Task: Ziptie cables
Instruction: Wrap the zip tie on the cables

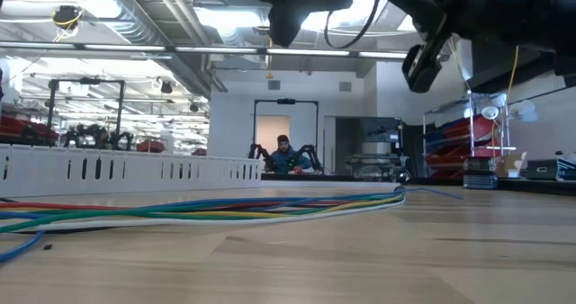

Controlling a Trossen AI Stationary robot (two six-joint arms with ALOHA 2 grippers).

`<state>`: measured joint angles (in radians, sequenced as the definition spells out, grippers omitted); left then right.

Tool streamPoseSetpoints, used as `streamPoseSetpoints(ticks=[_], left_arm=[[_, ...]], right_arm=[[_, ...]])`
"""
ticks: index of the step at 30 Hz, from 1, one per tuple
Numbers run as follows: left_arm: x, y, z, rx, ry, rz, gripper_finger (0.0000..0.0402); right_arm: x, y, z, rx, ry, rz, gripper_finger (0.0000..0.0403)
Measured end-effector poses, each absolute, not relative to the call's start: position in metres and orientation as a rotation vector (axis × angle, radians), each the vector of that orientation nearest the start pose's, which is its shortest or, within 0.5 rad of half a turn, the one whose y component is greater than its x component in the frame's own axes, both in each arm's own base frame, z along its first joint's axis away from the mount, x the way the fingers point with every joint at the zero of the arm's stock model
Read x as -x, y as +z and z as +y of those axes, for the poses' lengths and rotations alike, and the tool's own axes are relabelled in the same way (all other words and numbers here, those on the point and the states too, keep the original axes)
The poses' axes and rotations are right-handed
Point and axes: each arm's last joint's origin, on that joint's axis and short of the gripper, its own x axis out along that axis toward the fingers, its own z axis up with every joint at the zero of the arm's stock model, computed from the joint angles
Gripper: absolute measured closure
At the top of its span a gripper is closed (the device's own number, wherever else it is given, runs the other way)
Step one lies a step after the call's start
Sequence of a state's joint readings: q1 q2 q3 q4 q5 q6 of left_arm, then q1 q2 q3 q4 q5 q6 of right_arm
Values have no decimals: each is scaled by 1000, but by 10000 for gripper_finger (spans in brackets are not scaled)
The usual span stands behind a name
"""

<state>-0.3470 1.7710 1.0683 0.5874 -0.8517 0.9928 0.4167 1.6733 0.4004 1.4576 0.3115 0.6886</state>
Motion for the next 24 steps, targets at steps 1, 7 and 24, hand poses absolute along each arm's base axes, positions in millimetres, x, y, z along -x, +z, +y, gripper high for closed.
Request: streamPoseSetpoints(ticks=[1, 7, 24], left_arm=[[-369, 240, -110, -1049, 416, 345, 401], [-368, 240, -108, -1172, 461, 414, 402], [-367, 240, -115, -1194, 388, 373, 402]], right_arm=[[-250, 168, 101, -762, 155, -143, 403], [-249, 171, 100, -881, 160, -172, 403], [-250, 162, 103, -978, 199, -48, 403]])
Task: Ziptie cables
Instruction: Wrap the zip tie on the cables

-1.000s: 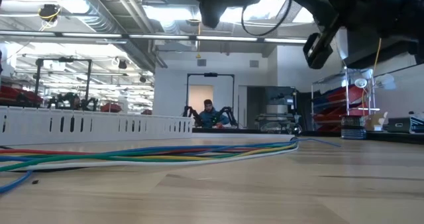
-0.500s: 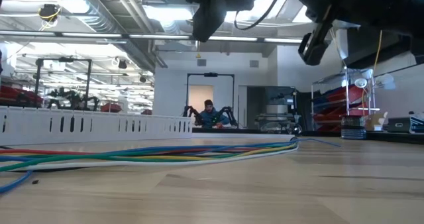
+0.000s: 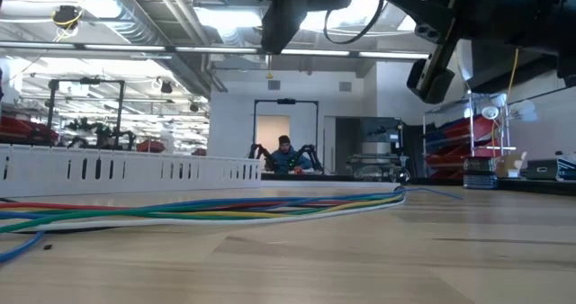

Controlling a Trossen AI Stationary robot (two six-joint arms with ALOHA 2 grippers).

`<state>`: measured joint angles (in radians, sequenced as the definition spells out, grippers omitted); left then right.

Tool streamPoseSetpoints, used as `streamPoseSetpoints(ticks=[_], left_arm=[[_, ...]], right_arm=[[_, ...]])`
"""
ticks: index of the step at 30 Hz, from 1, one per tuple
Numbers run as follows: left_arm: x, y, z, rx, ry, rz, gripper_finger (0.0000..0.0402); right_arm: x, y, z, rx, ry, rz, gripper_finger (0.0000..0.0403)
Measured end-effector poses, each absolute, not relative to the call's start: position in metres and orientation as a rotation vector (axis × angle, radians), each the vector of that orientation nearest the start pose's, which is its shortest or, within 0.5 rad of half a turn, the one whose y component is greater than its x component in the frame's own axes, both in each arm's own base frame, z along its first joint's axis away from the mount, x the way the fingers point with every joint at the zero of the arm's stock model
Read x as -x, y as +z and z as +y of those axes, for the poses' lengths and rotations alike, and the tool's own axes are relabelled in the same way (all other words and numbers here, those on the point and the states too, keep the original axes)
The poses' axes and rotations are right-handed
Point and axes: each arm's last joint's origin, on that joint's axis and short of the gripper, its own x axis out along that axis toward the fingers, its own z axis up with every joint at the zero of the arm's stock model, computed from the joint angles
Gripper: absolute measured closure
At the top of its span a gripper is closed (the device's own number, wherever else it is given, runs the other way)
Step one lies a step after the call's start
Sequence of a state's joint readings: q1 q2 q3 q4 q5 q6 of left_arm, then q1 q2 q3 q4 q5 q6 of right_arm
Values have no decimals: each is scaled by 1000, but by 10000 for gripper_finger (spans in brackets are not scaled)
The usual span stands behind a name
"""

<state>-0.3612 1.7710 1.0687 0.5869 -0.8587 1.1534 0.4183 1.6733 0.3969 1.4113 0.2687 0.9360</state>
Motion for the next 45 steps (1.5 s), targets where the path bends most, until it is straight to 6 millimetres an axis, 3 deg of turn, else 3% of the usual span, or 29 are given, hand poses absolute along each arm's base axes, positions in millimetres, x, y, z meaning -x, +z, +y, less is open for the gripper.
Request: streamPoseSetpoints(ticks=[17, 32, 40, 45], left_arm=[[-362, 228, -124, -1178, 309, 440, 401], [-356, 208, -118, -1107, 246, 598, 401], [-358, 205, -118, -1058, 222, 586, 402], [-362, 188, -118, -1062, 190, 620, 401]], right_arm=[[-250, 156, 106, -1009, 281, 73, 403], [-250, 140, 105, -975, 157, 195, 403], [-252, 135, 98, -935, 58, 191, 403], [-255, 134, 89, -905, 23, 186, 403]])
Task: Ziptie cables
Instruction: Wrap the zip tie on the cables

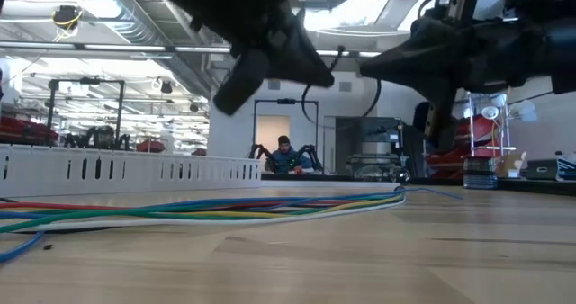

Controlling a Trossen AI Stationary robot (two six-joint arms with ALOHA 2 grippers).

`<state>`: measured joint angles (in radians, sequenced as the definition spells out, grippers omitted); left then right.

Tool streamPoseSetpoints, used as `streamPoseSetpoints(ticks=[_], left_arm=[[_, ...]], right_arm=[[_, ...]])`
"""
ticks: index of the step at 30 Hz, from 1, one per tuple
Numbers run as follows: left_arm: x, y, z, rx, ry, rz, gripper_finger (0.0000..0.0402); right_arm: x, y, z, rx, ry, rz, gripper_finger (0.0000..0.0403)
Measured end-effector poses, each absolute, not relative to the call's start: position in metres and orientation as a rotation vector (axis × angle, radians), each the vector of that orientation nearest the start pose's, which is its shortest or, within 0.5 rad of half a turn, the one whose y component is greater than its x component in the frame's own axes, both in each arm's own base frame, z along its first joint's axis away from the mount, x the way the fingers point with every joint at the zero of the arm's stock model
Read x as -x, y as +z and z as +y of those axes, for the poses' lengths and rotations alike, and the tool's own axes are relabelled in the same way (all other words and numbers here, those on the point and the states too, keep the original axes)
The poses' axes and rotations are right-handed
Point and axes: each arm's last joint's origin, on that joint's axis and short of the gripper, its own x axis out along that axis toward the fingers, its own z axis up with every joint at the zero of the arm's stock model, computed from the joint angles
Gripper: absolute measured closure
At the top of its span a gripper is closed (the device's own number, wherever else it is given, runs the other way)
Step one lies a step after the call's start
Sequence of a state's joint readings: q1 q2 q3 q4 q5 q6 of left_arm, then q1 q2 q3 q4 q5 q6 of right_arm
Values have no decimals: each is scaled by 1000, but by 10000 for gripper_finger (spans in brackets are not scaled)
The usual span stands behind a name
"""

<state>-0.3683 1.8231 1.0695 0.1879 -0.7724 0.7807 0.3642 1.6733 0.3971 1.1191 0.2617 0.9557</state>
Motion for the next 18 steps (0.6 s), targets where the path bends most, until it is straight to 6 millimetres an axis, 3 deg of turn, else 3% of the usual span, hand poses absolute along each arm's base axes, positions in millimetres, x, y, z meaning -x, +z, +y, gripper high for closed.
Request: streamPoseSetpoints(ticks=[8, 18], left_arm=[[-363, 189, -117, -1021, 235, 605, 401], [-363, 185, -118, -993, 182, 616, 401]], right_arm=[[-254, 126, 89, -886, 18, 280, 403], [-257, 129, 83, -871, 0, 232, 403]])
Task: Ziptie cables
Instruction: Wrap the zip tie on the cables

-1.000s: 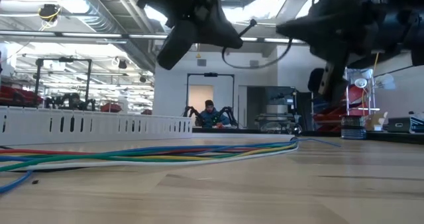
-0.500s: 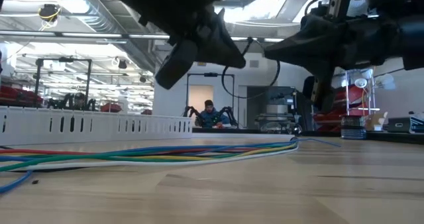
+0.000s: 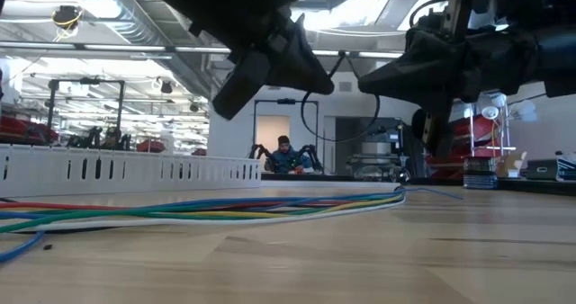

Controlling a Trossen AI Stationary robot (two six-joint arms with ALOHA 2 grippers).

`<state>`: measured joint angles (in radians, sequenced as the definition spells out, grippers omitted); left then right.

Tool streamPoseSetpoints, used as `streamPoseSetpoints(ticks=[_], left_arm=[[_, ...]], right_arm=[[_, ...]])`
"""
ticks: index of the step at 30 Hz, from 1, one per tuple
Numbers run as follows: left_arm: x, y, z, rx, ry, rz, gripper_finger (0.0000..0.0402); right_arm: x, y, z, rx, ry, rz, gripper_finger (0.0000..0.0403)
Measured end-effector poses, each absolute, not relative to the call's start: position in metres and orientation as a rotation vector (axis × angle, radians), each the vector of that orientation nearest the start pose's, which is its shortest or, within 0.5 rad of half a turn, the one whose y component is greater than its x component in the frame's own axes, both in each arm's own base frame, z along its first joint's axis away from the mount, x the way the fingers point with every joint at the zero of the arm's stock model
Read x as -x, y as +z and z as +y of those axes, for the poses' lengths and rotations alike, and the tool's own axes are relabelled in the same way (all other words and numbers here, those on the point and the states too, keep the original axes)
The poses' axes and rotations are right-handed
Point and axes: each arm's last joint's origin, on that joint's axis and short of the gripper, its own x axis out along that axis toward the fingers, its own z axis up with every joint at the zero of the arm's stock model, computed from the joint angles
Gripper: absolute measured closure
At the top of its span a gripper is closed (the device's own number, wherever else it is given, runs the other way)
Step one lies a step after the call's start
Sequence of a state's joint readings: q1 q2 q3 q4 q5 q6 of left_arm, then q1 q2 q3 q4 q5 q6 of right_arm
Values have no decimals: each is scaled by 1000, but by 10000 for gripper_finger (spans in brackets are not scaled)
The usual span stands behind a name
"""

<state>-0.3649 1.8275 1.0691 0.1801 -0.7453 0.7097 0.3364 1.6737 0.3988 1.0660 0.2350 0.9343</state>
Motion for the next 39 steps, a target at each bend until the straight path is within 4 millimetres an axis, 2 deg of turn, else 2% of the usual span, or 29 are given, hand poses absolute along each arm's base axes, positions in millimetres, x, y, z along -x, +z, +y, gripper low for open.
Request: streamPoseSetpoints(ticks=[7, 12, 16, 23, 33, 39], left_arm=[[-368, 174, -112, -932, 151, 623, 402], [-371, 164, -114, -968, 138, 634, 401], [-371, 166, -110, -950, 210, 641, 402], [-371, 166, -111, -880, 237, 627, 399], [-371, 168, -111, -766, 270, 604, 306], [-372, 169, -107, -667, 309, 589, 282]], right_arm=[[-259, 129, 76, -835, -20, 220, 403], [-263, 131, 75, -796, -7, 236, 403], [-266, 127, 77, -752, -20, 319, 403], [-267, 127, 78, -724, -5, 326, 403], [-267, 126, 78, -720, -5, 338, 403], [-267, 126, 78, -707, -1, 334, 403]])
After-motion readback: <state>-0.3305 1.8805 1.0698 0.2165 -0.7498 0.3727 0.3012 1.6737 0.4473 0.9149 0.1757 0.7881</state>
